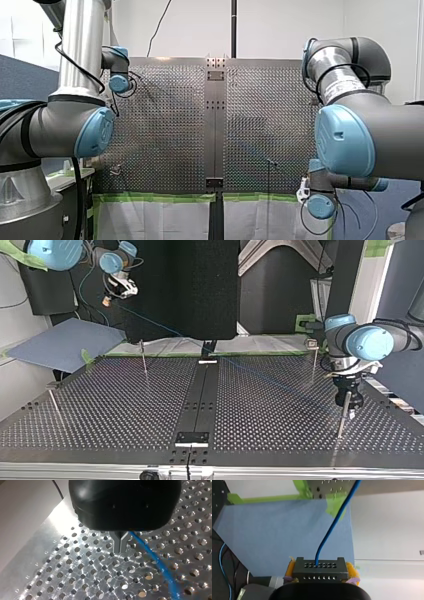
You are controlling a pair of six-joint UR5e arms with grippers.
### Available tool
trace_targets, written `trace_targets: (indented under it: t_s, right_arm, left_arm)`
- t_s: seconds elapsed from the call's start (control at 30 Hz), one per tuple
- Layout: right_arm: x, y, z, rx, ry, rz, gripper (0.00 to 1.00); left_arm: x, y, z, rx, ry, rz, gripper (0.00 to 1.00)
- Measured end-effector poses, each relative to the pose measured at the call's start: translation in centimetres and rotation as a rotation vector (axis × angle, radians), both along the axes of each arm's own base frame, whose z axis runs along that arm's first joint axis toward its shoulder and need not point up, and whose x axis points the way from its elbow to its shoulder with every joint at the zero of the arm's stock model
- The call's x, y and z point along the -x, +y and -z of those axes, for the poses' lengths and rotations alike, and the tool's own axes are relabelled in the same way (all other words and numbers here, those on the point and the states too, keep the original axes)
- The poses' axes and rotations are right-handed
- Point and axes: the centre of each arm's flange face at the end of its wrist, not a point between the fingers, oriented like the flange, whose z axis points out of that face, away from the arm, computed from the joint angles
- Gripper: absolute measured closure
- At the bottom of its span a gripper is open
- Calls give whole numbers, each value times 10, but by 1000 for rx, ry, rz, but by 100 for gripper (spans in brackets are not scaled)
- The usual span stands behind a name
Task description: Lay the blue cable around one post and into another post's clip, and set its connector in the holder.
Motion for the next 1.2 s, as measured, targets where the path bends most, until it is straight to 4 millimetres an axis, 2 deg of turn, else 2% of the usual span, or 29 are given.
trace_targets:
  t_s: [0.17,0.3,0.73,1.2]
  right_arm:
    - [6,0,14,-9,24,4,100]
    - [0,-3,10,-3,46,-26,100]
    - [-27,-17,-41,37,25,-102,100]
    - [-26,-38,-96,94,-38,-97,100]
  left_arm:
    - [0,-1,0,0,0,1,100]
    - [0,-1,0,1,0,1,100]
    - [0,-1,0,1,0,-1,100]
    - [0,-1,0,1,0,0,100]
